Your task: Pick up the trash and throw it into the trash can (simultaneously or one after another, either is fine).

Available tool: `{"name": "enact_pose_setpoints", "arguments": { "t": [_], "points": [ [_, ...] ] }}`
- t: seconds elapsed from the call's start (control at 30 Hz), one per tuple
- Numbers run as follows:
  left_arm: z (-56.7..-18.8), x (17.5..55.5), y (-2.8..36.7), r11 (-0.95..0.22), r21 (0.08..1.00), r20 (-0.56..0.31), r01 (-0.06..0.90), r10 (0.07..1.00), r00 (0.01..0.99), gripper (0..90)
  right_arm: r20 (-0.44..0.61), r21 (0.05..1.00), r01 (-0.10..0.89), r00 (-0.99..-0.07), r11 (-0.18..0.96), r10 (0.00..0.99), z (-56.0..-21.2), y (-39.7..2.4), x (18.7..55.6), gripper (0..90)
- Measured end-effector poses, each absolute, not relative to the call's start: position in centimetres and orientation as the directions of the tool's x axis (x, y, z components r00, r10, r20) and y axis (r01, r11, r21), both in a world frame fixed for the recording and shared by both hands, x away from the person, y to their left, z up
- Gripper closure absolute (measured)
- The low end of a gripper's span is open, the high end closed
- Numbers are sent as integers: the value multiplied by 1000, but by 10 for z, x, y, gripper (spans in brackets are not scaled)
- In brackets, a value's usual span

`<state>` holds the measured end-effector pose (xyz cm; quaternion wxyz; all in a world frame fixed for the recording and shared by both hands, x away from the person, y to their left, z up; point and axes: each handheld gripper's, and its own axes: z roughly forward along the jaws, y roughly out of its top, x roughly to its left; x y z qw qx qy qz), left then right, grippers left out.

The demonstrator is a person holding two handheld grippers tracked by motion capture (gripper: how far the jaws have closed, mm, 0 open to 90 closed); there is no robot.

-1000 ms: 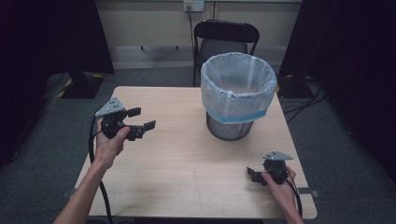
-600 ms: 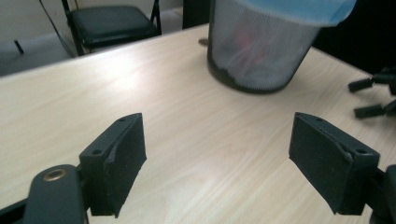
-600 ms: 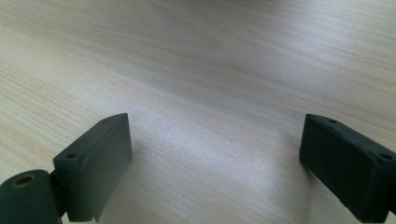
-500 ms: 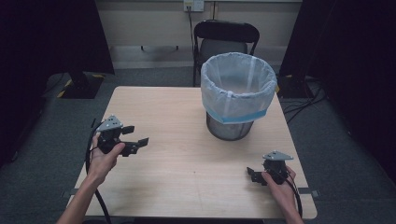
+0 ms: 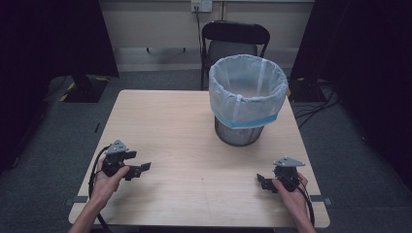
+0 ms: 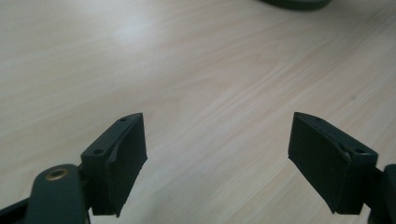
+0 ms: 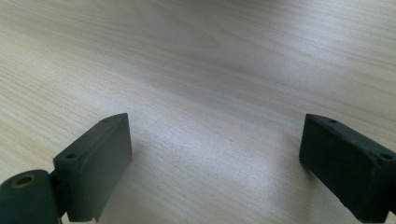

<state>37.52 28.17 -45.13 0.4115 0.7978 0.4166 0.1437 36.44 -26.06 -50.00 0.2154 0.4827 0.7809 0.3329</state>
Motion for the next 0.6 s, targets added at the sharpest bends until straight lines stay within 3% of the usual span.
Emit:
{"name": "enact_pose_setpoints", "arguments": {
  "t": [0.4,0.6],
  "points": [
    [-489,368,282,-353,691,-98,631,819,565,193,-15,728,611,-441,312,897,-500,-261,364,86],
    [-496,362,273,-422,703,8,572,809,587,170,-15,728,610,-441,313,897,-500,-261,364,86]
  ]
}}
